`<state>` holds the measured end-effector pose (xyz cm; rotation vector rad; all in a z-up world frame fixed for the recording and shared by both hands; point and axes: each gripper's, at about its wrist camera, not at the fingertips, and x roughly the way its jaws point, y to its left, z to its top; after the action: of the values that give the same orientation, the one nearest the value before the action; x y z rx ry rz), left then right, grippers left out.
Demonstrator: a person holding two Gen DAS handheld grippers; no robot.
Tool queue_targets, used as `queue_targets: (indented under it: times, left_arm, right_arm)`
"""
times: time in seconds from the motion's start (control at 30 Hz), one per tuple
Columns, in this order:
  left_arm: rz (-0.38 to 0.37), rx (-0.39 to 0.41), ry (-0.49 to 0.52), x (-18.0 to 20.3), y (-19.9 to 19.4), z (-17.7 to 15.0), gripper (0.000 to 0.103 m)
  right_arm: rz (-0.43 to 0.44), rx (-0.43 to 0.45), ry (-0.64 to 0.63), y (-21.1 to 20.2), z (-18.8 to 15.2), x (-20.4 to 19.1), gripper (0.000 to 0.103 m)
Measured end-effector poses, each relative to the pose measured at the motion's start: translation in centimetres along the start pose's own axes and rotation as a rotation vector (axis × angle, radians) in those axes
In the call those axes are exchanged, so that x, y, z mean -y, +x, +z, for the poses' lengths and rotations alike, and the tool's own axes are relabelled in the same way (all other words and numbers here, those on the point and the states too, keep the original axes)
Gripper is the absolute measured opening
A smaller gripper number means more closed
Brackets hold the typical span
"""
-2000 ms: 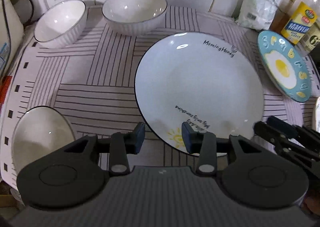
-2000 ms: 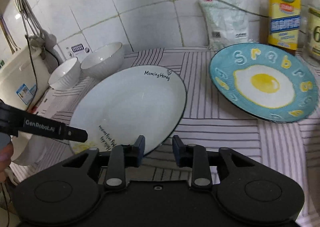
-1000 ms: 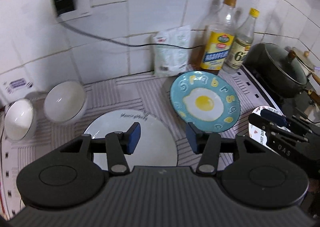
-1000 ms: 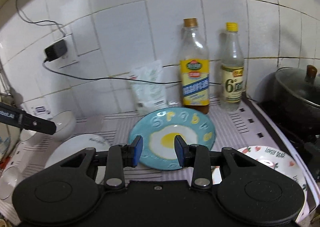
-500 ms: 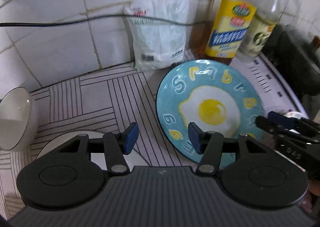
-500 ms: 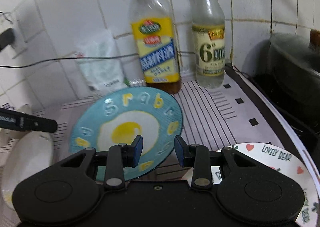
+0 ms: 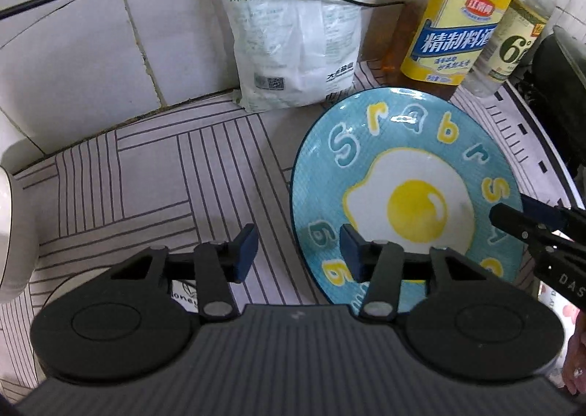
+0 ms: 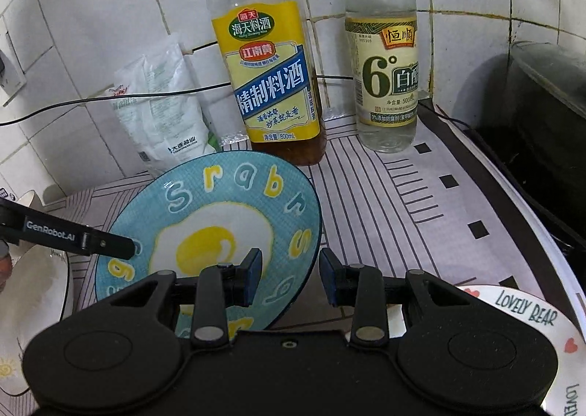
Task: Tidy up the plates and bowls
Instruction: 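Grasp the rim of the blue fried-egg plate with the right gripper, then lift the blue plate and lower it onto the white Morning Honey plate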
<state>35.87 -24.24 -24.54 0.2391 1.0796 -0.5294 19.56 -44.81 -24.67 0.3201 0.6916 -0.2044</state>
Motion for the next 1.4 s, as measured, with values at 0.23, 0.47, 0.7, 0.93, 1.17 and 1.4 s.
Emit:
queue_targets:
  times: [0.23, 0.47, 0.7, 0.93, 1.17, 1.4]
  left_arm:
    - [-0.053, 0.011, 0.022, 0.4, 0.5, -0.2, 0.024]
    - [-0.053, 0.016, 0.019, 0.4, 0.4, -0.3, 0.024]
    - [-0.08, 0.028, 0.036, 0.0, -2.2, -0.2, 0.024]
    - [-0.063, 0.058, 0.049, -0.6, -6.5, -2.5, 0.024]
    - [-0.038, 0.098, 0.031, -1.7, -10.8, -5.4, 0.024]
    - [-0.04, 0.12, -0.024, -3.3, -14.2, -8.9, 0.025]
  right_arm:
    - [0.01, -0.025, 0.006, 1.2, 0.0, 0.3, 0.026]
    - [0.037, -0.088, 0.079, 1.6, 0.4, 1.0, 0.023]
    - [0.064, -0.072, 0.07, 0.4, 0.5, 0.6, 0.022]
    - [0.102, -0.04, 0.073, -2.6, 0.4, -0.6, 0.022]
    - [0.157, -0.005, 0.066, -6.7, -0.7, -2.5, 0.022]
    - [0.216, 0.012, 0.009, -10.3, -1.6, -4.7, 0.022]
